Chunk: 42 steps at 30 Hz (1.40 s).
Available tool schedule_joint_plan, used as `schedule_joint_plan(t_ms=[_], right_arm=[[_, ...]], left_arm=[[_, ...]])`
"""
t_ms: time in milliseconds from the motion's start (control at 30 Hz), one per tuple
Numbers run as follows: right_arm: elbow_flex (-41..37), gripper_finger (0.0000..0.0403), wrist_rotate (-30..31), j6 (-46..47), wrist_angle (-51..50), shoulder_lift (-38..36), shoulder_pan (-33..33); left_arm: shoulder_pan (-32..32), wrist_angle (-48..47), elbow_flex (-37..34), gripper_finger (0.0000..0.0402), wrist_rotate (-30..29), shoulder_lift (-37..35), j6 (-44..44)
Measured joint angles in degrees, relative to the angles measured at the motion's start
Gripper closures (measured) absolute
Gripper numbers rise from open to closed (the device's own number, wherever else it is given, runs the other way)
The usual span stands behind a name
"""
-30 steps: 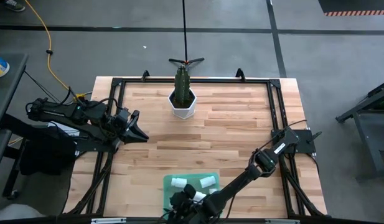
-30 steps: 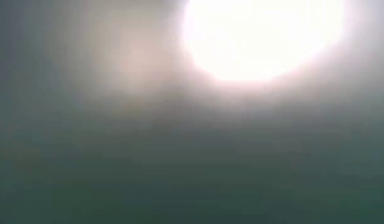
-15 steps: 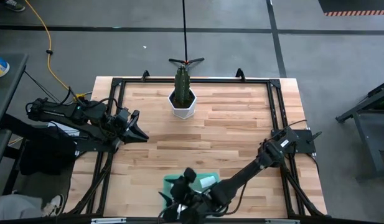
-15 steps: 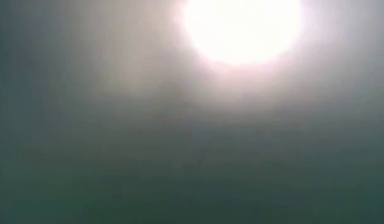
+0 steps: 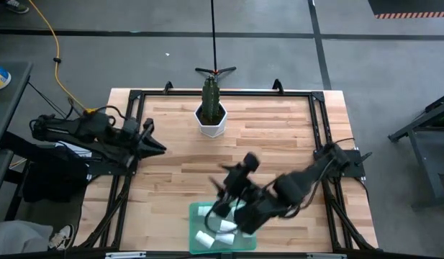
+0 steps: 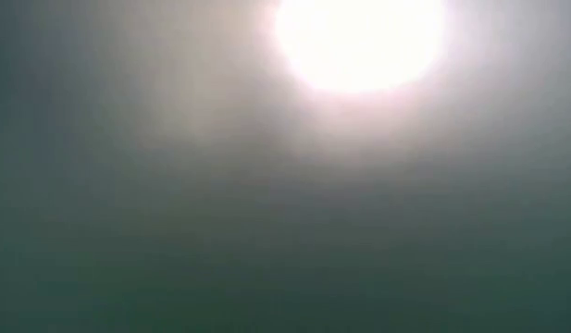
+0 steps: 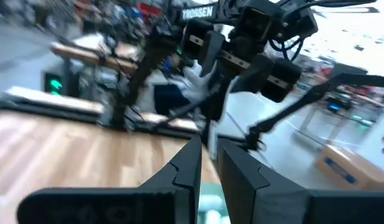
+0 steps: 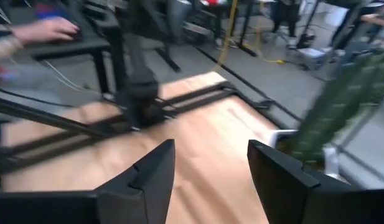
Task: Pick and place pill bottles into a basket
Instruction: Return to Home Position
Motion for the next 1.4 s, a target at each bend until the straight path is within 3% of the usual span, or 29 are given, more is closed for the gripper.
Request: schedule_joint_plan(t_ms=[433,567,767,900,1067,1267,1400], right_arm=[[0.0,0.028,-3.6,-3.4,-29.3,-12.6,-7.4],[-0.7,0.0307,-5.5,-8.5,-30.8,-17.9,-9.8],[-10.7,0.0343,-9.6,-12.2,-29.9,-32.4,-12.0],[-23.3,0.0369,-10.0,-12.7,-22.6,-46.7,-11.9],[-41.5,0.0399,-16.0,-18.0,-5.3,-63.9,-11.9],[-64.6,0.0395,-21.7,-24.6,15.4,-79.7,-11.8],[-78.3,0.0401,-22.7,-27.4,28.0,-88.4,-11.8]], left_arm=[[0.0,-0.5,0.0,0.0312,-15.1,-7.2,14.5],[0.0,-0.4,0.0,0.0312,-20.6,-7.3,16.7],[0.0,-0.4,0.0,0.0312,-21.9,-7.2,17.1],[0.0,0.0,0.0,0.0312,-22.8,-7.4,14.7],[0.0,0.0,0.0,0.0312,-29.0,-7.5,14.2],[0.0,-1.7,0.0,0.0312,-30.6,-7.5,14.4],[0.0,-1.7,0.0,0.0312,-30.5,-7.5,19.6]])
